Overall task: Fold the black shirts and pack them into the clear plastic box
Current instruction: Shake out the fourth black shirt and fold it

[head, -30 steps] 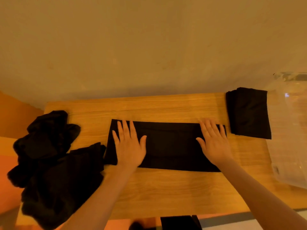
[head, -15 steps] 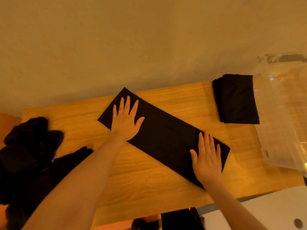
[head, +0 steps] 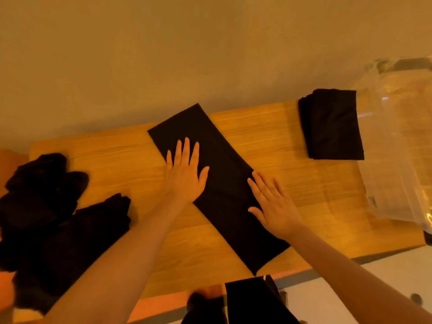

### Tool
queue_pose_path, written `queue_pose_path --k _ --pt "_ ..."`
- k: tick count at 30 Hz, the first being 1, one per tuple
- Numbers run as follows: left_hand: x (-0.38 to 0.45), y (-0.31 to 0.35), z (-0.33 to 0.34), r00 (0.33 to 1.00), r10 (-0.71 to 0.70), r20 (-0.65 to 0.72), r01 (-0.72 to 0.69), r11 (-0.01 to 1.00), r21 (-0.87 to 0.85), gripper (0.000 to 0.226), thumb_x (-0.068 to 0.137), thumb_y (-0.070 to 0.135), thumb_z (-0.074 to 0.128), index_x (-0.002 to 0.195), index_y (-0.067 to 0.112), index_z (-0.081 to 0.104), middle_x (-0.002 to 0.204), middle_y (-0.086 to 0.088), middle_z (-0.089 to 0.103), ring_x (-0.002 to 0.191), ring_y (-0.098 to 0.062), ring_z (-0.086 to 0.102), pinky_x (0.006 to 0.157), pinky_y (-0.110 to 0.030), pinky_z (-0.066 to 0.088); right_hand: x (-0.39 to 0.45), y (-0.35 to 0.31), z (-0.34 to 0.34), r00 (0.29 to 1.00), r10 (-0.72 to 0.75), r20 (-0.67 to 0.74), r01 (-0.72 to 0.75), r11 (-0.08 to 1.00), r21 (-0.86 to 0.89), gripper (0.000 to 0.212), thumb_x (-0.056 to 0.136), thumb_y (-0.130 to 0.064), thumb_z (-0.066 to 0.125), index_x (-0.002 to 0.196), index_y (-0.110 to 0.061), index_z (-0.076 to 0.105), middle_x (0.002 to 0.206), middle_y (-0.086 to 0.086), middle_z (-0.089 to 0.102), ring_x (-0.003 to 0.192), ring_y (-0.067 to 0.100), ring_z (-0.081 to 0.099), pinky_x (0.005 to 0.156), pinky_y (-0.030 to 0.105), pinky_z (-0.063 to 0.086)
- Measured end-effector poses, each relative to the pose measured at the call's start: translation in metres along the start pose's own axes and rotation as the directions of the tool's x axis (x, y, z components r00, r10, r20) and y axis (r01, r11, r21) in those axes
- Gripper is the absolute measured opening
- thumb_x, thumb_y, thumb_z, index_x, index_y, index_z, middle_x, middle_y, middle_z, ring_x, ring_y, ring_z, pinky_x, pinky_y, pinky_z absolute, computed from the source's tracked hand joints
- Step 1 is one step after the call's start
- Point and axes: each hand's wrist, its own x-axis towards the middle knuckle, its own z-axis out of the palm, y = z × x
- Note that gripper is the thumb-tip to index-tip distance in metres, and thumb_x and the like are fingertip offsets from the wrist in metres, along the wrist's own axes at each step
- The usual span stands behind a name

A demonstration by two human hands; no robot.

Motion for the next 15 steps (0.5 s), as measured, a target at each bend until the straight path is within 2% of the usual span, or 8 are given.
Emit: queue_pose_path --k 3,5,7,9,11,12,13,15 --pt "0.021 -0.010 -0.005 0.993 0.117 0.031 -0.118 0.993 0.031 0.065 0.096 0.049 0.022 0.148 0.019 -0.002 0.157 -0.008 -0.007 0.144 -0.026 -0.009 0.115 -0.045 -0.002 -0.019 -0.027 0.006 0.982 0.188 -0.015 -0.187 0.981 0.052 0.068 0.096 -0.054 0.005 0.145 -0.008 0.017 0.151 0.011 0.020 0.140 0.023 0.013 0.111 0.040 0.009" --pt "0.029 -0.012 -0.011 0.982 0.176 0.074 -0.181 0.982 0.062 0.065 0.096 0.049 0.022 0.148 0.019 -0.004 0.157 -0.008 -0.008 0.143 -0.025 -0.011 0.115 -0.043 -0.004 -0.036 -0.054 0.011 0.947 0.322 -0.013 -0.316 0.938 0.145 0.070 0.095 -0.056 0.003 0.146 -0.008 0.012 0.152 0.013 0.017 0.141 0.024 0.010 0.112 0.040 0.008" --pt "0.023 -0.008 -0.018 0.976 0.204 0.079 -0.211 0.973 0.095 0.066 0.097 0.048 0.023 0.148 0.017 -0.005 0.156 -0.009 -0.011 0.143 -0.025 -0.014 0.114 -0.042 -0.007 -0.056 -0.073 0.014 0.878 0.479 0.018 -0.463 0.838 0.288 0.077 0.088 -0.062 -0.007 0.146 -0.012 -0.004 0.154 0.009 -0.003 0.142 0.022 -0.006 0.115 0.041 0.000" --pt "-0.004 0.006 -0.023 0.978 0.210 0.001 -0.210 0.977 0.041 0.067 0.097 0.045 0.028 0.147 0.016 -0.005 0.155 -0.009 -0.013 0.141 -0.024 -0.017 0.112 -0.040 -0.010 -0.072 -0.075 0.015 0.813 0.571 0.117 -0.570 0.737 0.364 0.076 0.084 -0.065 -0.010 0.140 -0.015 -0.019 0.152 0.006 -0.017 0.138 0.019 -0.020 0.115 0.041 -0.006" --pt "-0.049 0.029 -0.017 0.974 0.211 -0.083 -0.216 0.975 -0.052 0.066 0.095 0.041 0.034 0.145 0.015 -0.001 0.152 -0.007 -0.012 0.140 -0.024 -0.015 0.112 -0.040 -0.009 -0.084 -0.065 0.018 0.800 0.595 0.075 -0.577 0.731 0.364 0.073 0.086 -0.063 -0.007 0.140 -0.015 -0.015 0.153 0.008 -0.013 0.139 0.020 -0.018 0.115 0.040 -0.006" --pt "-0.076 0.041 -0.009 0.965 0.241 -0.104 -0.248 0.967 -0.065 0.065 0.093 0.041 0.034 0.144 0.012 0.007 0.152 -0.008 -0.003 0.140 -0.025 -0.005 0.113 -0.042 -0.002 -0.088 -0.059 0.021 0.827 0.563 0.016 -0.533 0.773 0.344 0.071 0.088 -0.060 -0.005 0.143 -0.015 -0.009 0.153 0.008 -0.007 0.141 0.020 -0.013 0.115 0.039 -0.003" --pt "-0.104 0.052 0.003 0.954 0.282 -0.097 -0.289 0.956 -0.060 0.065 0.090 0.043 0.033 0.143 0.009 0.019 0.151 -0.010 0.010 0.140 -0.027 0.008 0.111 -0.045 0.009 -0.092 -0.053 0.026 0.868 0.496 -0.028 -0.464 0.831 0.308 0.067 0.092 -0.055 0.000 0.145 -0.015 -0.004 0.153 0.009 0.000 0.142 0.020 -0.008 0.116 0.038 0.000" --pt "-0.149 0.063 0.025 0.942 0.335 0.028 -0.333 0.941 -0.062 0.067 0.085 0.048 0.029 0.139 0.009 0.033 0.147 -0.010 0.032 0.135 -0.025 0.025 0.106 -0.046 0.023 -0.099 -0.040 0.031 0.954 0.290 -0.074 -0.268 0.937 0.223 0.056 0.098 -0.042 0.006 0.148 -0.019 -0.002 0.152 0.007 0.015 0.144 0.018 -0.003 0.114 0.038 0.006"
